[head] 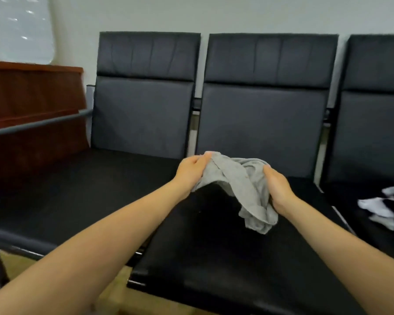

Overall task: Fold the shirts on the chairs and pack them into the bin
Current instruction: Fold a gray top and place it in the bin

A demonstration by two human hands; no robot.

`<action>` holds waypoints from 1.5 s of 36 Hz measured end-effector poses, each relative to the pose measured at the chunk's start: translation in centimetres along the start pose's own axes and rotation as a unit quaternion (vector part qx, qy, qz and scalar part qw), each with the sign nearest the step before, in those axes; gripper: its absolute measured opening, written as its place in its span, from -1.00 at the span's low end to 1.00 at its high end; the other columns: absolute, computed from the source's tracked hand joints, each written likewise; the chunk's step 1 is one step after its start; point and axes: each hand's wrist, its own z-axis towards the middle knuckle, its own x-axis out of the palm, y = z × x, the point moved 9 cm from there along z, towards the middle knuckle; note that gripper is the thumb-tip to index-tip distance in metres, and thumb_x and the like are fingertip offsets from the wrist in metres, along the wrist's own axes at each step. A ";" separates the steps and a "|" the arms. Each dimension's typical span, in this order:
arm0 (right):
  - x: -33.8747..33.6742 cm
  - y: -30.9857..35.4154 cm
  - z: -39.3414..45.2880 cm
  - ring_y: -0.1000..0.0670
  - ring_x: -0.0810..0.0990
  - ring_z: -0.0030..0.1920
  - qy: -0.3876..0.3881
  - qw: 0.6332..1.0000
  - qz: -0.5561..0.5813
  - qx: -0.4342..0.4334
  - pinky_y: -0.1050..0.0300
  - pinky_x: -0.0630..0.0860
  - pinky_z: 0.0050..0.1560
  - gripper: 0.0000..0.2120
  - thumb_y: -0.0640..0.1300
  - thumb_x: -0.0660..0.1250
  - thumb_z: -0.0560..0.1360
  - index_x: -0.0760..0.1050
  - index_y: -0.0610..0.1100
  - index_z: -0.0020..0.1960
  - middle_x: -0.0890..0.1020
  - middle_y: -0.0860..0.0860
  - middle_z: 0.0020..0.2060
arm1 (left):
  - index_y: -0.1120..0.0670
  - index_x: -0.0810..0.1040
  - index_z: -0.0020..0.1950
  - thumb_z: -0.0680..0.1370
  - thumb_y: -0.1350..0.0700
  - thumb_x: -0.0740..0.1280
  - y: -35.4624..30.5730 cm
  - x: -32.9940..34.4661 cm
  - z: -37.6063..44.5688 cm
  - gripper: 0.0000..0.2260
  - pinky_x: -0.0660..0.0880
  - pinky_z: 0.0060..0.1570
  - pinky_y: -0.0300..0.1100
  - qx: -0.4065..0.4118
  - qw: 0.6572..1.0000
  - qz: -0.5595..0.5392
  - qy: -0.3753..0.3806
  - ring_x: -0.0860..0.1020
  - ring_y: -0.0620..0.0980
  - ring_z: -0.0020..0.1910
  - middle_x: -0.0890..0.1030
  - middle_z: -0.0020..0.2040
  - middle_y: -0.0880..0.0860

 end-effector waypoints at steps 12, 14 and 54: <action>-15.7 -5.1 1.9 -0.25 0.46 0.24 -0.173 0.926 -0.332 0.044 -0.01 0.39 0.19 -0.67 -0.20 0.20 0.55 0.45 -0.26 0.28 0.50 -0.26 0.24 | 0.12 0.56 -0.07 0.61 0.11 0.26 9.1 -1.6 -0.9 -0.85 0.42 -0.12 -0.19 -0.091 0.984 0.150 -0.008 0.48 -0.10 -0.16 0.55 -0.14 -0.01; -14.3 -3.5 2.2 -0.30 0.34 0.34 -0.180 0.884 -0.431 -0.020 -0.11 0.34 0.28 -0.58 -0.15 0.22 0.54 0.38 -0.21 0.39 0.42 -0.28 0.32 | 0.12 0.52 -0.14 0.59 0.12 0.24 9.6 -1.9 -0.9 -0.85 0.40 -0.21 -0.20 -0.096 0.979 0.180 -0.003 0.46 -0.03 -0.16 0.53 -0.16 0.06; -0.2 0.2 -2.0 -0.15 0.49 0.11 -0.047 0.734 -0.559 -0.383 -0.06 0.38 0.07 -0.83 -0.11 0.29 0.51 0.61 -0.07 0.05 0.59 -0.06 0.00 | 0.19 0.62 0.01 0.61 0.05 0.24 8.5 -2.8 0.3 -0.75 0.47 0.07 -0.06 -0.044 0.968 0.248 0.001 0.57 0.09 0.07 0.63 0.01 0.11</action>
